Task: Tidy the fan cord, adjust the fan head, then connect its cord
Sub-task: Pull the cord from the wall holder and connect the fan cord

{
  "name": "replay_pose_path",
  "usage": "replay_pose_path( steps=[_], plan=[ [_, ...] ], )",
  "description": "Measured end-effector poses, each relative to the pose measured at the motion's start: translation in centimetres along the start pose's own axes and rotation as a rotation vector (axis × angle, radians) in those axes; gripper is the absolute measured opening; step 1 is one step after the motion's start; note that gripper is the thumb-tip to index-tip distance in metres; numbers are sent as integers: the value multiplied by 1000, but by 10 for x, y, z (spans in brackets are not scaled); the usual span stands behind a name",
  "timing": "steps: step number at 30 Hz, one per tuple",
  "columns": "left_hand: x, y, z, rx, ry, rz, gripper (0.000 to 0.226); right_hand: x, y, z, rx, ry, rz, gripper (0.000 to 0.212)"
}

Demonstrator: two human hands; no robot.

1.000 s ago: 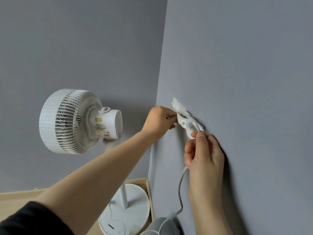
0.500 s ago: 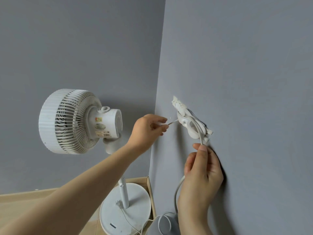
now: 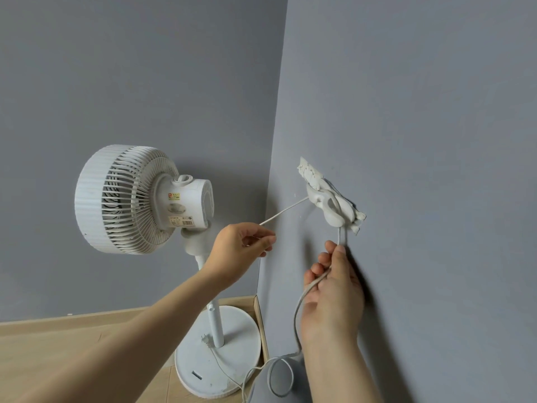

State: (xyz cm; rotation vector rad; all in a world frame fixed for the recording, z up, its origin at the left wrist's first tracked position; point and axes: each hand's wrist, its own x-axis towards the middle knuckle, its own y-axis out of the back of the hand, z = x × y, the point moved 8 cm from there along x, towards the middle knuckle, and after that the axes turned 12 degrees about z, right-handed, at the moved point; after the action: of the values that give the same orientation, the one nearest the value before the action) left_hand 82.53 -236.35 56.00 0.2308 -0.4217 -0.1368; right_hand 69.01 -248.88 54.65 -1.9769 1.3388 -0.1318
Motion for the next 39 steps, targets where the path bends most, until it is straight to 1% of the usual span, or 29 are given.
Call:
replay_pose_path(
  steps=[3,5,8,12,14,16,18,19,21,23,25,27,30,31,33,36,37,39],
  plan=[
    [-7,6,-16,11,44,-1,9,4,-3,9,-69,-23,-67,22],
    [-14,8,-31,32,86,-15,6,6,-4,14,-125,2,-114,22],
    [-27,9,-46,69,111,-68,8,11,-2,15,-277,151,-166,25],
    [-42,4,-52,93,116,-183,21,14,-4,8,-485,347,-239,26],
    [-47,0,-53,30,165,-236,34,14,-8,4,-533,404,-281,26],
    [-55,-7,-51,-105,250,-293,43,13,-12,1,-566,448,-306,27],
    [-61,-13,-51,-247,345,-333,42,14,-14,1,-592,471,-317,26],
    [-63,-15,-49,-303,367,-339,37,14,-16,1,-601,475,-323,26],
    [-66,-17,-46,-360,363,-333,23,14,-19,1,-605,471,-338,25],
    [-65,-15,-46,-381,364,-294,17,14,-21,2,-595,437,-350,25],
    [-62,-7,-52,-415,407,-223,23,14,-20,7,-627,394,-346,24],
    [-60,2,-60,-447,448,-162,31,11,-18,15,-728,372,-362,25],
    [-60,13,-69,-475,467,-111,35,-4,-20,25,-898,390,-479,29],
    [-61,17,-71,-484,463,-101,35,-11,-23,26,-947,418,-529,28],
    [-61,20,-72,-495,452,-101,34,-21,-32,21,-1027,537,-604,19],
    [-61,26,-76,-515,460,-94,30,-35,-50,7,-1087,768,-635,7],
    [-61,28,-77,-523,462,-90,29,-39,-57,2,-1104,829,-639,8],
    [-63,35,-80,-536,458,-84,29,-47,-74,1,-1178,890,-682,11]
  ],
)
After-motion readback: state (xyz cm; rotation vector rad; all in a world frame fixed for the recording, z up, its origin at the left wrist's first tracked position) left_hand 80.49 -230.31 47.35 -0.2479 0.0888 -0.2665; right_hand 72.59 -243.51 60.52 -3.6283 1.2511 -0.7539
